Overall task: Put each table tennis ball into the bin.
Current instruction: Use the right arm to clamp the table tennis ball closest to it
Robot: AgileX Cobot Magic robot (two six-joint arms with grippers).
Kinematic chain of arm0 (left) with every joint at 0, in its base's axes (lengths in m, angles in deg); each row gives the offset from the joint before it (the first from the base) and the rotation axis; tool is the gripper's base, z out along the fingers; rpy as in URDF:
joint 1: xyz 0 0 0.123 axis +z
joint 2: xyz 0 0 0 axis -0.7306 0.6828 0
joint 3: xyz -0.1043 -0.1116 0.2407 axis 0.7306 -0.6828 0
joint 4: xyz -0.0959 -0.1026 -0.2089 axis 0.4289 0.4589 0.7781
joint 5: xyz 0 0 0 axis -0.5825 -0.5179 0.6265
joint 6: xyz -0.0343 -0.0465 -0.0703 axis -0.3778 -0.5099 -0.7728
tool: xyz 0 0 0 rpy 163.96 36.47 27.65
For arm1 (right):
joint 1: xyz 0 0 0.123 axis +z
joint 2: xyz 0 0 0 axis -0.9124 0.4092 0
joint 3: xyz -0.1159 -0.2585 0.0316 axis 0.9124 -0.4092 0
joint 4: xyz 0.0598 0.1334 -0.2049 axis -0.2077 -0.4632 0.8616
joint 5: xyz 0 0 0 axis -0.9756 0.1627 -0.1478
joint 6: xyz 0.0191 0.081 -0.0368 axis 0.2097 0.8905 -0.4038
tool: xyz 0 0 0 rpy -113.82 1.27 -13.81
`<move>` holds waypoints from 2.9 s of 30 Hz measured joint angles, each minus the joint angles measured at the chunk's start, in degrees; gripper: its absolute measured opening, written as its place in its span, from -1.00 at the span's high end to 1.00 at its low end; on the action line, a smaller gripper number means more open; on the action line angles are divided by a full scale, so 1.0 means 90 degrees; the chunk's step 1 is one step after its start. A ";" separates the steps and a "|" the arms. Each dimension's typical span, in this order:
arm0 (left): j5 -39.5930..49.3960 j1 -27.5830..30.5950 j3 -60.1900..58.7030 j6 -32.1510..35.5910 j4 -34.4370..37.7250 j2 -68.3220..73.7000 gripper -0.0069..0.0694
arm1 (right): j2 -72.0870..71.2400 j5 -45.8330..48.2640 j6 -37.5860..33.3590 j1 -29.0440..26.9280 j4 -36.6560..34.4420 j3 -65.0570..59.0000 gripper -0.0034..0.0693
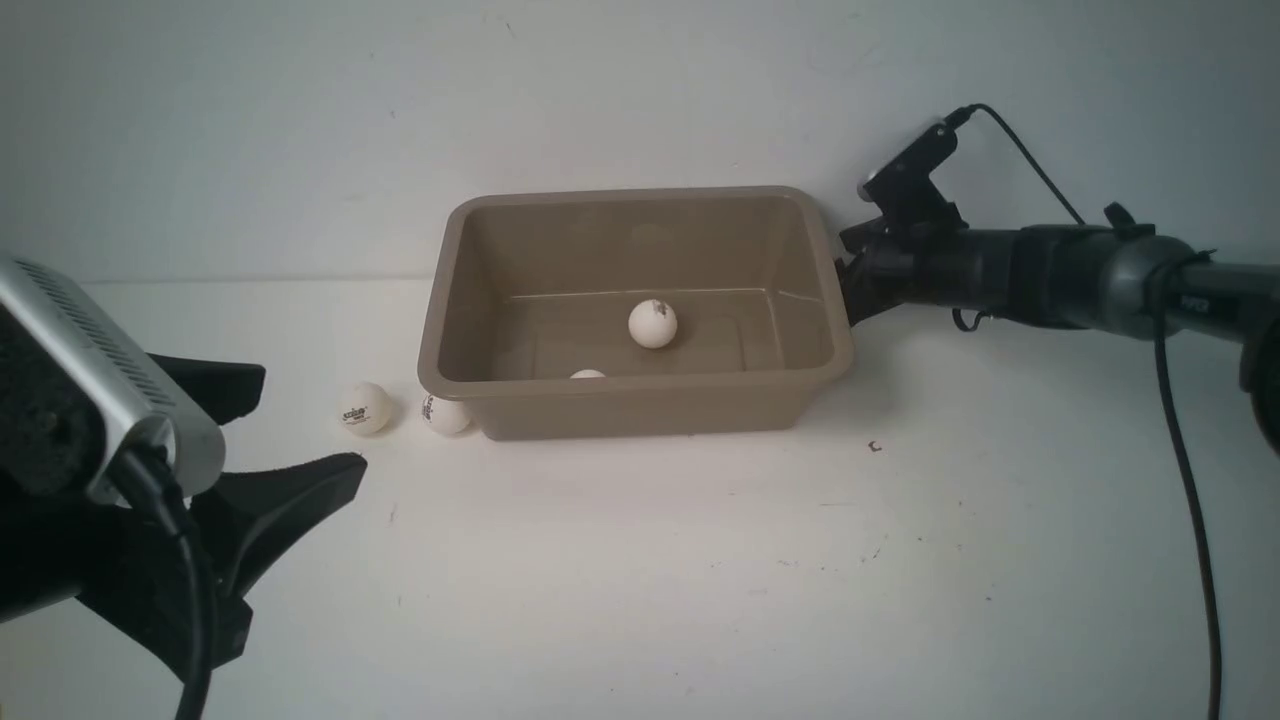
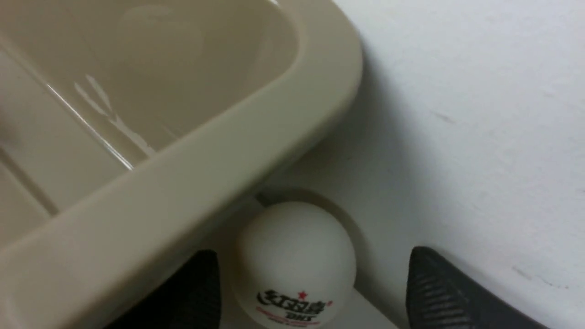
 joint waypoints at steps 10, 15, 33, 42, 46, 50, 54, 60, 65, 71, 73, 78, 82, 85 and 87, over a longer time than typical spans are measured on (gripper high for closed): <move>0.0000 0.0000 0.0000 0.0000 0.0000 0.0000 -0.49 | 0.0235 -0.0042 -0.0303 0.0000 -0.0095 0.0013 0.46; -0.0005 0.0000 0.0000 0.0000 0.0000 0.0000 -0.49 | 0.0235 -0.0069 -0.0638 -0.0046 -0.0095 0.0013 0.90; -0.0171 0.0000 0.0000 -0.0006 0.0000 0.0000 -0.49 | -0.0365 0.1937 0.1046 -0.0832 0.1136 0.0077 0.86; -0.0184 0.0000 0.0000 0.0001 -0.0118 0.0000 -0.49 | -0.0642 0.2609 0.3089 -0.0877 0.3007 0.0111 -0.10; -0.0178 0.0000 0.0000 0.0001 -0.0167 0.0000 -0.49 | -0.1082 0.2857 0.3439 -0.0989 0.3680 0.0118 -0.30; -0.0158 0.0000 0.0000 0.0001 -0.0169 0.0000 -0.49 | -0.1579 0.3358 0.3919 -0.1223 0.3971 0.0118 -0.35; -0.0123 0.0000 0.0000 0.0001 -0.0181 0.0000 -0.49 | -0.1921 0.3559 0.4606 -0.1620 0.4078 0.0118 -0.35; -0.0120 0.0000 0.0000 0.0001 -0.0275 0.0000 -0.49 | -0.1968 0.3736 0.5916 -0.2277 0.4155 0.0118 -0.35; -0.0115 0.0000 0.0000 0.0001 -0.0292 0.0000 -0.49 | -0.1694 0.3728 0.6042 -0.2035 0.4137 0.0118 -0.36; -0.0115 0.0000 0.0000 0.0001 -0.0292 0.0000 -0.49 | -0.1241 0.2954 0.5796 -0.1262 0.3947 0.0118 -0.36; -0.0115 0.0000 0.0000 0.0001 -0.0292 0.0000 -0.49 | -0.1157 0.2632 0.5669 -0.1077 0.3838 0.0118 -0.36; -0.0016 0.0000 0.0000 0.0001 -0.0304 0.0000 -0.49 | -0.0958 0.1849 0.5470 -0.0796 0.3693 0.0262 -0.36; 0.0020 0.0000 0.0000 0.0001 -0.0309 0.0000 -0.49 | -0.0496 0.1670 0.5480 -0.0776 0.3384 0.0748 -0.36; 0.0034 0.0000 0.0000 0.0001 -0.0311 0.0000 -0.49 | -0.0154 0.1871 0.5664 -0.0776 0.3275 0.1154 -0.36; 0.0034 0.0000 0.0000 0.0001 -0.0311 0.0000 -0.49 | -0.0011 0.1948 0.5768 -0.0776 0.3244 0.1293 -0.36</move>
